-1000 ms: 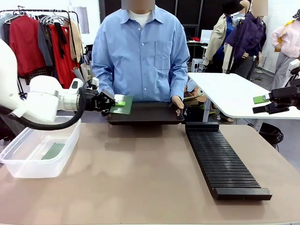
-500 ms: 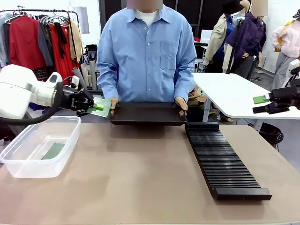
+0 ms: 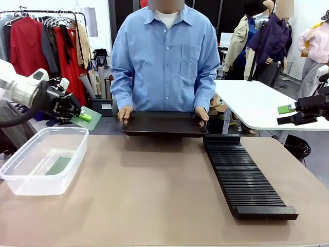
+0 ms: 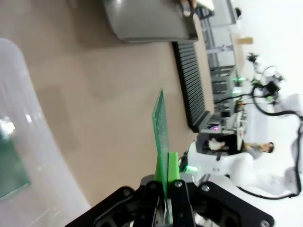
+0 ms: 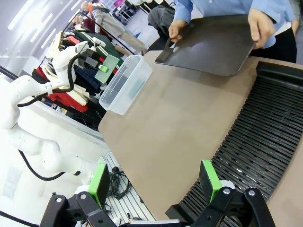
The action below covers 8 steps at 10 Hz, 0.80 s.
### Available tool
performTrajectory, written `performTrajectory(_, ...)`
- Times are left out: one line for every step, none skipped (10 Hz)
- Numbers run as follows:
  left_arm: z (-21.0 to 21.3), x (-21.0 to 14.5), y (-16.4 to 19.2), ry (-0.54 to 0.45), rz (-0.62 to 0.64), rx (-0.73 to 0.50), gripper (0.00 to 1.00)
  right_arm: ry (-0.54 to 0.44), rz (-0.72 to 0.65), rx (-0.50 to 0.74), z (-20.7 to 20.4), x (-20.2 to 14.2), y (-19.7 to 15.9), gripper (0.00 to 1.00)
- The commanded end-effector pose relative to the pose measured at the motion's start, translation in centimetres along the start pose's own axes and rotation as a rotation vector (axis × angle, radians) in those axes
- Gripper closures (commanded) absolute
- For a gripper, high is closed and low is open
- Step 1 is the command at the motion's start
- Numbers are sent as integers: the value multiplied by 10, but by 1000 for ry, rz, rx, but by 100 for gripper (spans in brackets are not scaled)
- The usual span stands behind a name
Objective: Sort PCBs into racks and boxes based on the side picked up.
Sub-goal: If the short side of the Blank PCB is picked up, insert it into the PCB Rack ; if the long side is picked up, place it in the Organizing box.
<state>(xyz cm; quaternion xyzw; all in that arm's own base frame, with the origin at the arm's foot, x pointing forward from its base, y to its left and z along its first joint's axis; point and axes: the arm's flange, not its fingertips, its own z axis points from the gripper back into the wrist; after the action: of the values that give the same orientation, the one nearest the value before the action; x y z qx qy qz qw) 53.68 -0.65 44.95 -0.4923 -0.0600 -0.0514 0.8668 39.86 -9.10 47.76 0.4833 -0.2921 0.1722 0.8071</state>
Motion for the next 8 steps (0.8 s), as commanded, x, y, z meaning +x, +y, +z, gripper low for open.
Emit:
performTrajectory(19, -2, -13, 57, 3, 61, 100, -9, -5, 3, 0, 3, 2, 0)
performTrajectory(29, -2, -15, 77, 33, 125, 100, -9, -5, 3, 0, 3, 2, 0)
performTrajectory(36, -2, -15, 87, 58, 195, 100, -9, -5, 3, 0, 3, 2, 0)
performTrajectory(42, -2, -16, 109, 76, 311, 100, -9, -5, 3, 0, 3, 2, 0)
performTrajectory(45, -2, -18, 116, 101, 388, 100, -9, -5, 3, 0, 3, 2, 0)
performTrajectory(46, -3, -21, 115, 112, 449, 100, -9, -5, 3, 0, 3, 2, 0)
performTrajectory(44, -3, -22, 112, 115, 500, 100, -9, -5, 3, 0, 3, 2, 0)
performTrajectory(40, -1, -19, 112, 124, 543, 100, -9, -5, 3, 0, 3, 2, 0)
